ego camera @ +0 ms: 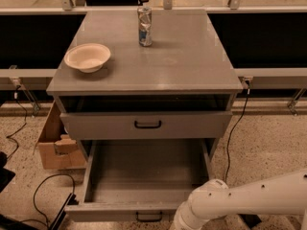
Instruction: Close middle drawer
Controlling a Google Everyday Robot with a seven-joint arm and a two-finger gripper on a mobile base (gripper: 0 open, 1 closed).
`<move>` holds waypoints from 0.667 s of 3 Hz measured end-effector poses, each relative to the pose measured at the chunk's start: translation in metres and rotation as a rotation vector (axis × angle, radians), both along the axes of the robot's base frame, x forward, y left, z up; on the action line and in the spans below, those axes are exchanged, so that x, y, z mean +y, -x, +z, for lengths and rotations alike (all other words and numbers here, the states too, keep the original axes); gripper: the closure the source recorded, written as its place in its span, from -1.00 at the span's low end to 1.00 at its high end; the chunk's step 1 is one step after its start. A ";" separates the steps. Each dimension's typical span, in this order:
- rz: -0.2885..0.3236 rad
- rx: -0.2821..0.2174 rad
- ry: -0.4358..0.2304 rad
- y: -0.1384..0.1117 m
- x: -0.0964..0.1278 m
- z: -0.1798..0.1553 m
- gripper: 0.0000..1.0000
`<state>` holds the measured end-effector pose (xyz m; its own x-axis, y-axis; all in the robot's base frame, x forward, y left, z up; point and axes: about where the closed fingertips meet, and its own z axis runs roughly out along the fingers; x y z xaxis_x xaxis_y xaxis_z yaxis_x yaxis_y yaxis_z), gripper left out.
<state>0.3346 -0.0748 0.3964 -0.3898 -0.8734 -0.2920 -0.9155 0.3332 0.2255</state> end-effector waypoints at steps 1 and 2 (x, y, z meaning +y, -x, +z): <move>0.008 -0.012 -0.035 -0.015 0.022 -0.033 1.00; 0.009 -0.031 -0.033 -0.030 0.024 -0.040 1.00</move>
Offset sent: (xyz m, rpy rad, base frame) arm 0.0644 0.0373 -0.0711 0.0363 -0.0727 0.0105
